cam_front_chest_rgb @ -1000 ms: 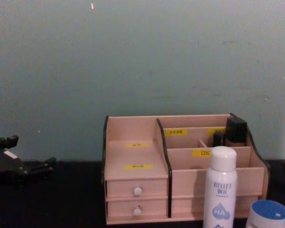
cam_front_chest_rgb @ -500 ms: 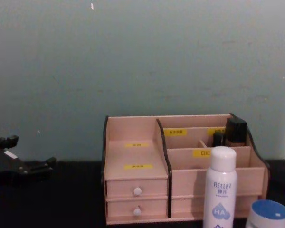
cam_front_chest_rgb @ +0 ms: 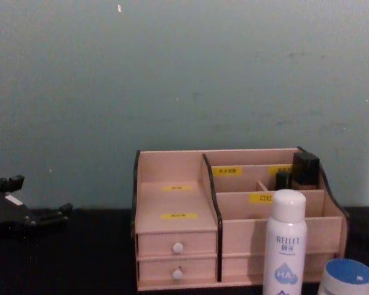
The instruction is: Pick up the facial cleanser and watermelon frost from the table and place them into the tiered storage box.
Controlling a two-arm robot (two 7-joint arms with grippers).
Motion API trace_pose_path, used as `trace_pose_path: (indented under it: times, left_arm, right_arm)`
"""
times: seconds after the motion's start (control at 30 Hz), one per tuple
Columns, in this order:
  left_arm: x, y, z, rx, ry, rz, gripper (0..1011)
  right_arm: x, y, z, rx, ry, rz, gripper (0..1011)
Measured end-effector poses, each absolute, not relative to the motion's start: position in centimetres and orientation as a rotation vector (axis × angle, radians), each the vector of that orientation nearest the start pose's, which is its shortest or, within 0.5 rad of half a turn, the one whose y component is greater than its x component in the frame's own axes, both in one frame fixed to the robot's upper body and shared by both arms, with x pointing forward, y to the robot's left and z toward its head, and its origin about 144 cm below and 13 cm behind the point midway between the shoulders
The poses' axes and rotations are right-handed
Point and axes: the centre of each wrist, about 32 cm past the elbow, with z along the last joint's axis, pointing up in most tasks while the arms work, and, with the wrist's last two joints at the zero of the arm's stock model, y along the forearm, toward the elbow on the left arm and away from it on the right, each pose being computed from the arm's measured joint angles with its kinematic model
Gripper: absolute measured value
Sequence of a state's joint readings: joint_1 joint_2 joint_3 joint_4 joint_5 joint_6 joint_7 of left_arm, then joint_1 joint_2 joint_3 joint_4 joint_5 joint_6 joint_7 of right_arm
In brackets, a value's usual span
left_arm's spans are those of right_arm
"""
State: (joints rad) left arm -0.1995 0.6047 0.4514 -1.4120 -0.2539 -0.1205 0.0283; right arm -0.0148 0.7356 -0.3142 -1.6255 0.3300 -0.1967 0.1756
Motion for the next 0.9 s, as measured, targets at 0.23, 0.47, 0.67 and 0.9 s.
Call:
trace_pose_path:
  times: [0.23,0.47,0.67,0.9]
  left_arm:
    - [48.9,31.0,114.0,0.304,-0.285,1.248,1001]
    - [48.9,31.0,114.0,0.305,-0.285,1.248,1001]
    - [48.9,31.0,114.0,0.304,-0.285,1.248,1001]
    - [48.9,31.0,114.0,0.304,-0.285,1.248,1001]
  right_arm:
    - [43.4,-33.0,115.8,-0.214,-0.264,-0.967,1003]
    - [43.7,-32.1,115.1,-0.188,-0.238,-0.926,1003]
    - [44.1,-31.5,114.6,-0.179,-0.220,-0.897,1003]
    - [44.9,-30.5,113.9,-0.170,-0.189,-0.867,1003]
